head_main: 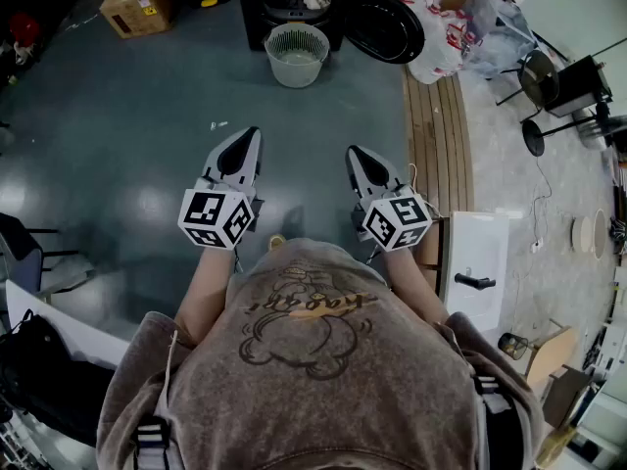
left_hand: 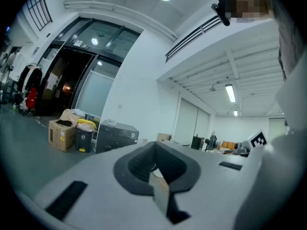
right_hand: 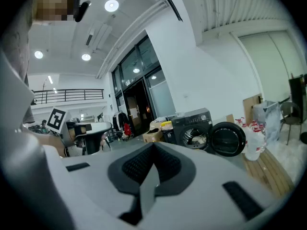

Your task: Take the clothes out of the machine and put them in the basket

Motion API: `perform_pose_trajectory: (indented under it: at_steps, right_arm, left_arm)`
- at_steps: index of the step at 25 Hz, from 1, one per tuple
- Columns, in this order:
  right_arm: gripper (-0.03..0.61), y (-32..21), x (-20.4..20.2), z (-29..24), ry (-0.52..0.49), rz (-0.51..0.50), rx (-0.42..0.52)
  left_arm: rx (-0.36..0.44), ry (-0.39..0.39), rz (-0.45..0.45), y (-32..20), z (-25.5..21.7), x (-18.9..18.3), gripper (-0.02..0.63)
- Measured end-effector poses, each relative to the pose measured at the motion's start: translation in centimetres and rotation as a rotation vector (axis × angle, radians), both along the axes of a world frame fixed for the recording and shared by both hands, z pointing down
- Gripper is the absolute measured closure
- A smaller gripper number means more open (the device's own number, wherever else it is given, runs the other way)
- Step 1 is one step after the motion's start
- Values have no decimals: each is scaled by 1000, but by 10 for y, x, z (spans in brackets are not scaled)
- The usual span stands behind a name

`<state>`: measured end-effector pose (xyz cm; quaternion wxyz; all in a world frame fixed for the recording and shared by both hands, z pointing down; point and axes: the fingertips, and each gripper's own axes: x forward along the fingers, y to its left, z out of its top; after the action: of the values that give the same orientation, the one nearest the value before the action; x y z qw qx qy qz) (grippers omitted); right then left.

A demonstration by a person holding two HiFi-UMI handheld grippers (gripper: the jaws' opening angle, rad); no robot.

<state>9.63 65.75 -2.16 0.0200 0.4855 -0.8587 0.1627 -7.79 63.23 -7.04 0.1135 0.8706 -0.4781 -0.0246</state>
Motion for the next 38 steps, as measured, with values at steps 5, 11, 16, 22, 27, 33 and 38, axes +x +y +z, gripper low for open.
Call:
perform_pose_trajectory:
  at_steps: [5,11,16,22,27,33,38]
  right_arm:
    - [583,-6,-5,4,-2,18,2]
    - [583,-13,-16,13,6,64,20]
    - [581,-25,-31,9,3,110,27]
    - [581,-46,-39,19,12,95,29]
    - [581,-89,-33,30,8,93,23]
    - [581,-160,-29,45,-7,73,1]
    - [581,-233,-12,38,-16,55,-16]
  left_arm:
    - [-6,-8,9,-2,8,-9,607]
    - [-5,-20,32,-9,23,-26,607]
    - [-12,-26,59,-24,26,-39,607]
    - [-18,-29,73,-47,40,-37,607]
    - [-19,-33,79,-88,47,-28,607]
    - [-30,-48,63,-155,55,-20,607]
    - [-44,-55,62,-225,48,-1,607]
